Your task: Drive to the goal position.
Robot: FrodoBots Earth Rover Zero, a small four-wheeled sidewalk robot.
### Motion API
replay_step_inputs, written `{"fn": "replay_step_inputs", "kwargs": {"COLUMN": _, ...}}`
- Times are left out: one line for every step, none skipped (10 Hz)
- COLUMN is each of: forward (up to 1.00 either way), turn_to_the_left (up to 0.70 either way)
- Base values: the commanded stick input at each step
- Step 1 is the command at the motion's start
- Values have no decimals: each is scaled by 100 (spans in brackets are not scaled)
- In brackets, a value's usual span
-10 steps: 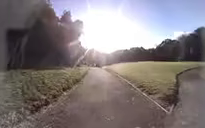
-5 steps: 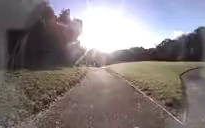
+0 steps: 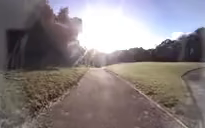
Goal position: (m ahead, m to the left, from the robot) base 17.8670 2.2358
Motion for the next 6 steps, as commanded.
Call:
{"fn": "replay_step_inputs", "kwargs": {"forward": 50, "turn_to_the_left": 12}}
{"fn": "replay_step_inputs", "kwargs": {"forward": 50, "turn_to_the_left": 4}}
{"fn": "replay_step_inputs", "kwargs": {"forward": 50, "turn_to_the_left": 3}}
{"fn": "replay_step_inputs", "kwargs": {"forward": 50, "turn_to_the_left": 3}}
{"fn": "replay_step_inputs", "kwargs": {"forward": 50, "turn_to_the_left": 4}}
{"fn": "replay_step_inputs", "kwargs": {"forward": 50, "turn_to_the_left": 3}}
